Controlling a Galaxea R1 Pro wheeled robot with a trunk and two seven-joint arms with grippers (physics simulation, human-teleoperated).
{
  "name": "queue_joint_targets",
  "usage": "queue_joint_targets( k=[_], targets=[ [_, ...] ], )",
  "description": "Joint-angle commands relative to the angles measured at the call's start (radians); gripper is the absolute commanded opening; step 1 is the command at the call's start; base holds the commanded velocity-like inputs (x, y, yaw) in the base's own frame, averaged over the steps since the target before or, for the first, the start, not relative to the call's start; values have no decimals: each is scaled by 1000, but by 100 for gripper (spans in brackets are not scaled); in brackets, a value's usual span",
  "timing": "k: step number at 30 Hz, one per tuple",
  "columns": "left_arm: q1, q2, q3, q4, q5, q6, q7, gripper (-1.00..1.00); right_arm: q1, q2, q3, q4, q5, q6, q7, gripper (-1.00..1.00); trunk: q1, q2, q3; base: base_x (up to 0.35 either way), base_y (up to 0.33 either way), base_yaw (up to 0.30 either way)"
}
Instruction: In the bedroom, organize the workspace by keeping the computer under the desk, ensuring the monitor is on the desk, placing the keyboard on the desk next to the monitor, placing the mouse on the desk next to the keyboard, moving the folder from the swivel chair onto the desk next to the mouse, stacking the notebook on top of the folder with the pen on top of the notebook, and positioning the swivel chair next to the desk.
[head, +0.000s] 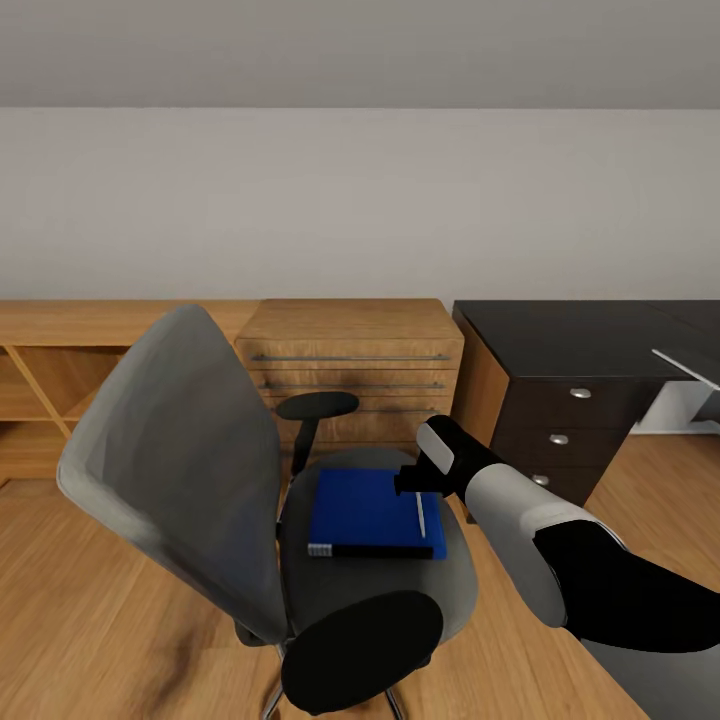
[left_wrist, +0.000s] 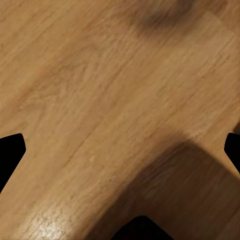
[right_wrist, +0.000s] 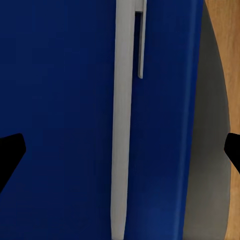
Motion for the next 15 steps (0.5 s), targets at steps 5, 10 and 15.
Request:
queue_joint_targets(
  k=[5,10,15],
  targets=[
    [0,0,2,1,9,-1,-7,100,0,0,5,0,-11,2,-9,100,0,0,-1,0,0,0],
    [0,1,2,1,9,-1,-7,100,0,0,5,-1,-11,2,-9,100,0,0,-1,0,0,0],
    [0,1,2,1,9,-1,-7,100,0,0,5,-1,-11,2,-9,100,11,-21,-10,0,0,0]
  ],
)
